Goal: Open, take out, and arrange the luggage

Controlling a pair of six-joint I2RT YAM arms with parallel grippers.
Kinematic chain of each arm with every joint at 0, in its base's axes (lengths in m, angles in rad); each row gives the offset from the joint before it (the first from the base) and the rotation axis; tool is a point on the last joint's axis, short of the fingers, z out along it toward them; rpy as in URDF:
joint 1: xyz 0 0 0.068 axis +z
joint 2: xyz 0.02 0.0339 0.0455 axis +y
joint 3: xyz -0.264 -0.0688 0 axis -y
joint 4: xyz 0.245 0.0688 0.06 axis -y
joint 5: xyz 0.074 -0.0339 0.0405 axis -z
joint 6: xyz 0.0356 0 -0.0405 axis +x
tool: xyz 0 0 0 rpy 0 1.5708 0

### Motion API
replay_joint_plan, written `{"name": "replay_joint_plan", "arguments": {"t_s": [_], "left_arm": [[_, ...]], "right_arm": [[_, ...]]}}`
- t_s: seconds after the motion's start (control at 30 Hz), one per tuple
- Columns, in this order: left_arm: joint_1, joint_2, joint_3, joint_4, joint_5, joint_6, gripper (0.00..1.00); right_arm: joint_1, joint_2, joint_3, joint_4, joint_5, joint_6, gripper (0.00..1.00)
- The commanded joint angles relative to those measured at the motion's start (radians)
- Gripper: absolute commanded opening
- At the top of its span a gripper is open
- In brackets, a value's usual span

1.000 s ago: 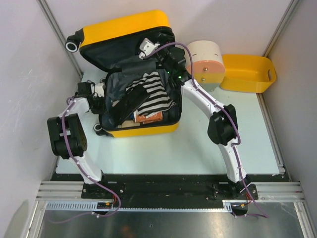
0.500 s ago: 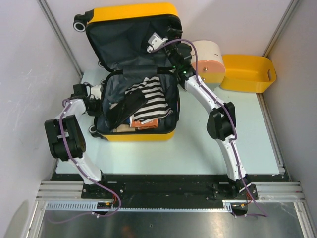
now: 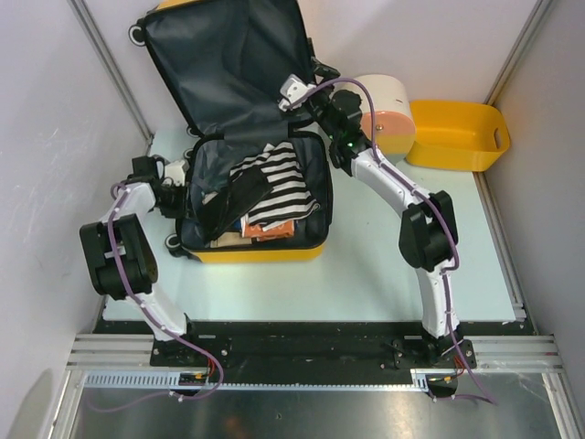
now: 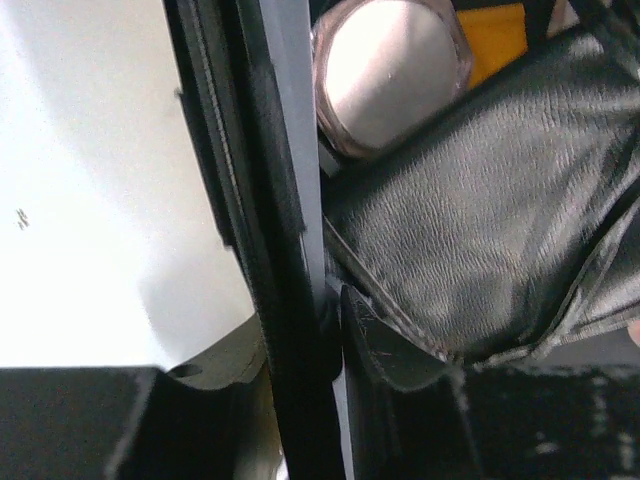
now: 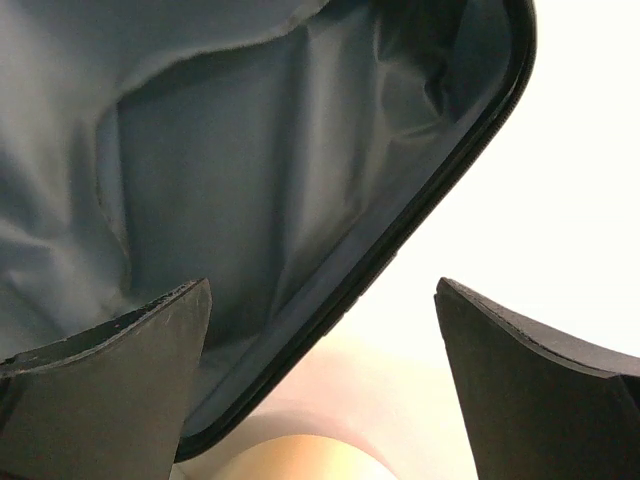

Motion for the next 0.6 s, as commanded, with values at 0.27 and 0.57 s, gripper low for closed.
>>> {"name": "replay_joint_plan", "arguments": {"t_s": [0.27,0.57], "left_arm": [[0.106,-0.182,0.151,-0.106,0.21,0.009,1.0],[0.092,-0.309,0.194,-0.1,0.428,0.156,1.0]], "right_arm": [[0.008,-0.394,-0.229,-0.27,-0.05,0.201,1.0],[-0.041,-0.622,-0.454,-0.589,-0.099,0.411,0.97]]}}
